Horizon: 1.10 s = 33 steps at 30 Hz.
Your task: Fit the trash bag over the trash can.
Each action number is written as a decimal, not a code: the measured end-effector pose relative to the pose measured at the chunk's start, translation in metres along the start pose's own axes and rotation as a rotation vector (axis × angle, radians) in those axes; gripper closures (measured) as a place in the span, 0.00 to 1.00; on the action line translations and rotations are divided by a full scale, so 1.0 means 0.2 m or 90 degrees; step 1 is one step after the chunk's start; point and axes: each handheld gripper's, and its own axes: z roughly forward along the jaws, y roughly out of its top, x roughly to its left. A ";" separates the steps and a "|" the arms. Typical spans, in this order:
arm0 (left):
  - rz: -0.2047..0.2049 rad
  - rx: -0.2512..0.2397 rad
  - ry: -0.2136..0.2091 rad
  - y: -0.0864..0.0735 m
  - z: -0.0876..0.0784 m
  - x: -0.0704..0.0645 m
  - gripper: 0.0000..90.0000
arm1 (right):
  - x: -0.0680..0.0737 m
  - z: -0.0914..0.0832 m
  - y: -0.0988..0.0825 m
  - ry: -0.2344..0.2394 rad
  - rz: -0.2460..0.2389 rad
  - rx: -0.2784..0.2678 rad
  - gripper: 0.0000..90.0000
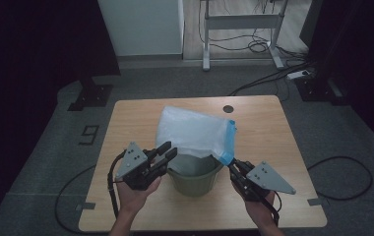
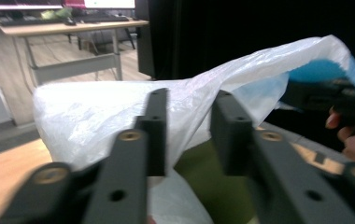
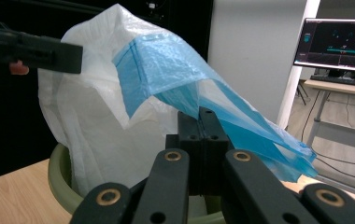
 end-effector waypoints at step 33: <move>-0.170 -0.090 -0.015 -0.27 -0.34 0.23 1.00 | -0.47 -0.11 -0.19 -0.150 0.066 0.090 0.99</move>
